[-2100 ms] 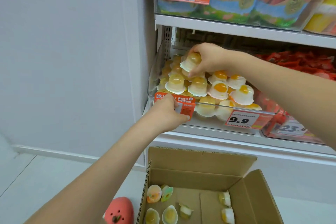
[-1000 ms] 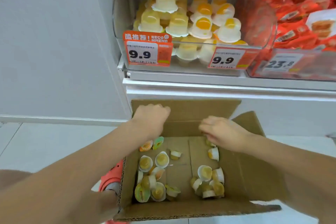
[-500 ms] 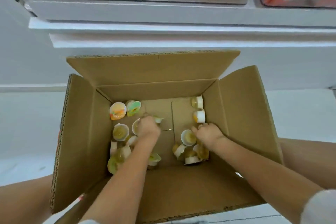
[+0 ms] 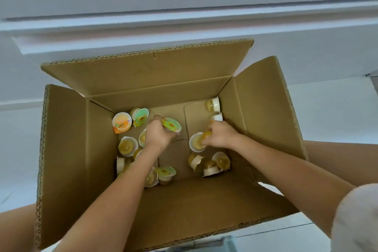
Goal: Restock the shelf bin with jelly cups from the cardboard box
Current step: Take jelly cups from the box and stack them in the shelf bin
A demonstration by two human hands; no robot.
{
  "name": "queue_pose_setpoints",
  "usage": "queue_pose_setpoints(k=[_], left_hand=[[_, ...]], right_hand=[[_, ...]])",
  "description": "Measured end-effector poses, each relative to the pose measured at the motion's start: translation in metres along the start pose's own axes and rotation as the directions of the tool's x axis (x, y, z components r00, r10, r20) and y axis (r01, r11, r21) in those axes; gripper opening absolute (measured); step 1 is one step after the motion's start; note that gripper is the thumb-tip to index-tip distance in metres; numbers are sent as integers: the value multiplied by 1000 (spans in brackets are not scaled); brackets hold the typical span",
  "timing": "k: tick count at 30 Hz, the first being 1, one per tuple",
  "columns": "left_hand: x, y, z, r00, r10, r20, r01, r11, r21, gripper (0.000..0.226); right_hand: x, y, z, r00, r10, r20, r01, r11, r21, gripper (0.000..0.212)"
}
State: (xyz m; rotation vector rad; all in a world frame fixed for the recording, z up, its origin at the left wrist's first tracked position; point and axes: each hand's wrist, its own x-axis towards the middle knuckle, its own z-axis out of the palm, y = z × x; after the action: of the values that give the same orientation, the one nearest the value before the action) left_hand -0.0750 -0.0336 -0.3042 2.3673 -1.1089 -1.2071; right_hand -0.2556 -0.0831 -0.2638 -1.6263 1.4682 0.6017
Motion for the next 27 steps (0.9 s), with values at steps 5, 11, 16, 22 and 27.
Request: queue_pose_setpoints(k=[5,11,16,22,27], left_hand=[[-38,39,-70,969,200,147,-203,979,2,56],[-105,89,-149,924,378,60,-367,920,-138,60],[-155,122,-202,886,457,-77,-463,859,-219,60],[-174,130,-222,913,389,-124,-408,849,-336,66],[-161,124,-211,926,374,-51,-364,851,-377,65]], right_hand=[[-41,-32,-26,963,-87,256,-257,4,966,37],[-120,-71,-78,946,-323,-8,28,59,998,22],[-179,-85,-122,866,-456,-207,263,62,963,21],[-161,-62,-129,992,-106,-70,107,391,914,20],[-93,-31,-76,973,51,227,-225,441,869,29]])
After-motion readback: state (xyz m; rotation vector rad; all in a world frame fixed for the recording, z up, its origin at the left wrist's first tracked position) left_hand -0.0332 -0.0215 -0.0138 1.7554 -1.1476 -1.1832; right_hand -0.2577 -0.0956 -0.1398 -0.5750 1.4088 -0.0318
